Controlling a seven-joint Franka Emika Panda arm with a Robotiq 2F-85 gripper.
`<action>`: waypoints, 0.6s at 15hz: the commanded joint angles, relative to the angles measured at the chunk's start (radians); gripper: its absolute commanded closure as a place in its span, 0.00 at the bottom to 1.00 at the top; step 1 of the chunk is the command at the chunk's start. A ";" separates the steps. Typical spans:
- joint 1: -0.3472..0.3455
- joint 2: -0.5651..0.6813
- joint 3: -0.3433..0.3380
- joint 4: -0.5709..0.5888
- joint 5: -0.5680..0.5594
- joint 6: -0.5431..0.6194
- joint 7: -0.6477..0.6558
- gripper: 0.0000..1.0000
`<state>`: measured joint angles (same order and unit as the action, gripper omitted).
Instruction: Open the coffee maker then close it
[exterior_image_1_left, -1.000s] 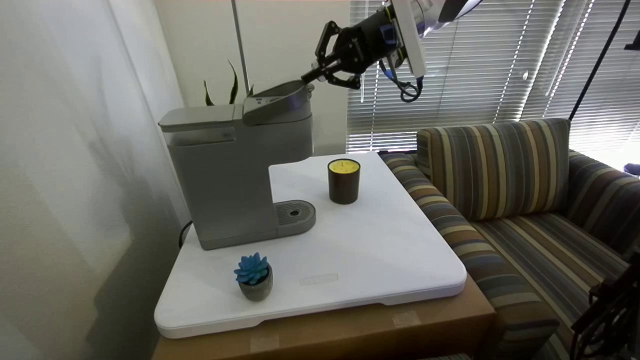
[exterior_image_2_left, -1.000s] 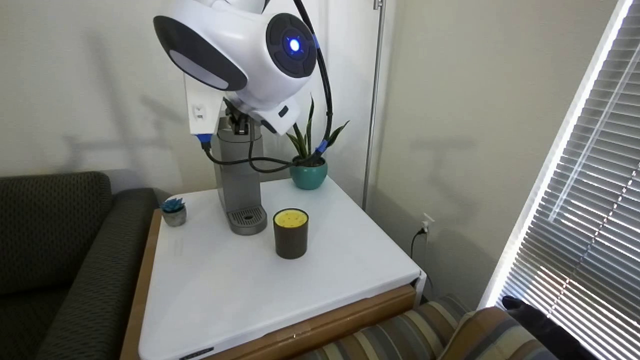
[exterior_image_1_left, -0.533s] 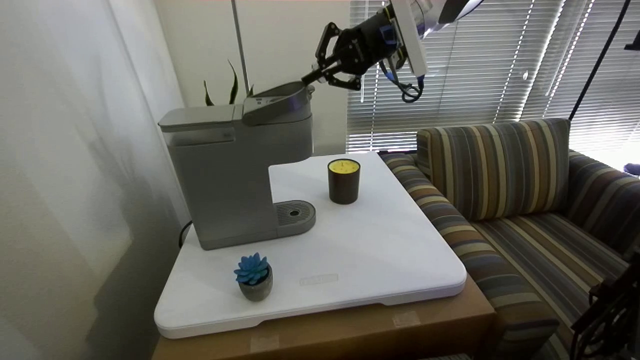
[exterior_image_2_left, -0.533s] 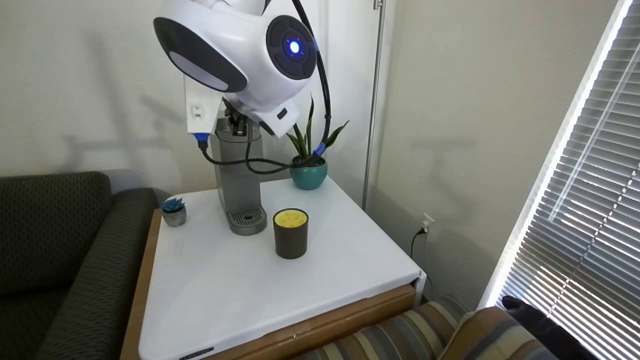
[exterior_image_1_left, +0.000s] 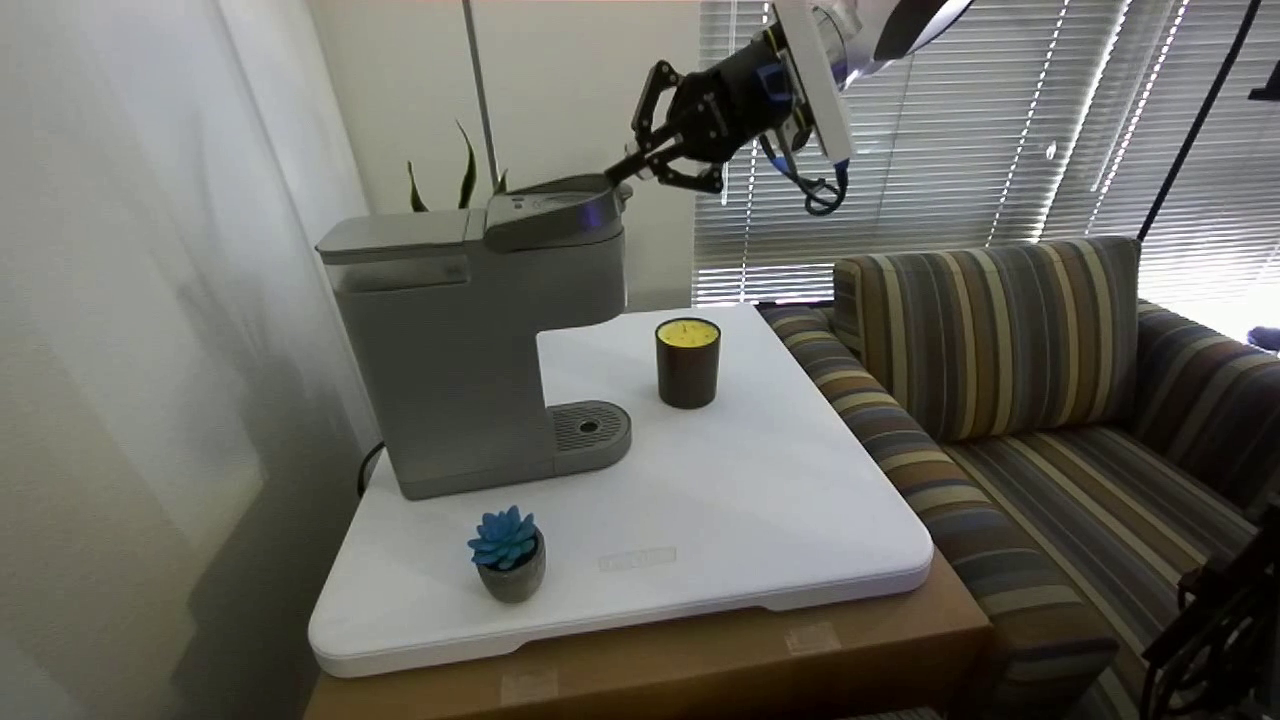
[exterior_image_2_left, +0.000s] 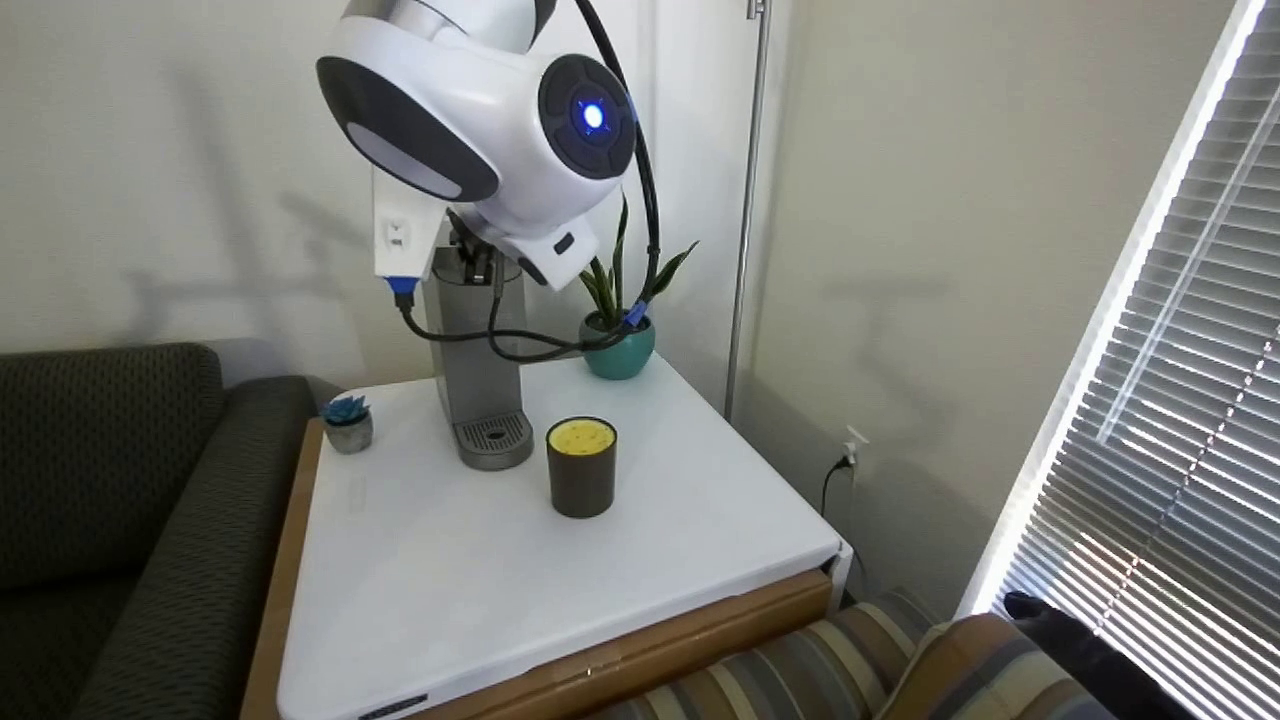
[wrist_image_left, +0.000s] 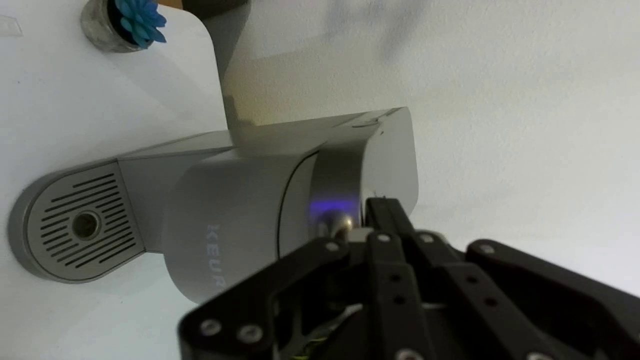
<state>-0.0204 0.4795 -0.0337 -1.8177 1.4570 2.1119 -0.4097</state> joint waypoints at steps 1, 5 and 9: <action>-0.002 0.072 0.003 0.028 -0.041 -0.011 0.017 1.00; -0.005 0.095 0.003 0.054 -0.053 -0.026 0.026 1.00; -0.010 0.102 0.006 0.068 -0.037 -0.033 0.005 1.00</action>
<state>-0.0242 0.5308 -0.0337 -1.7796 1.4384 2.0797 -0.3988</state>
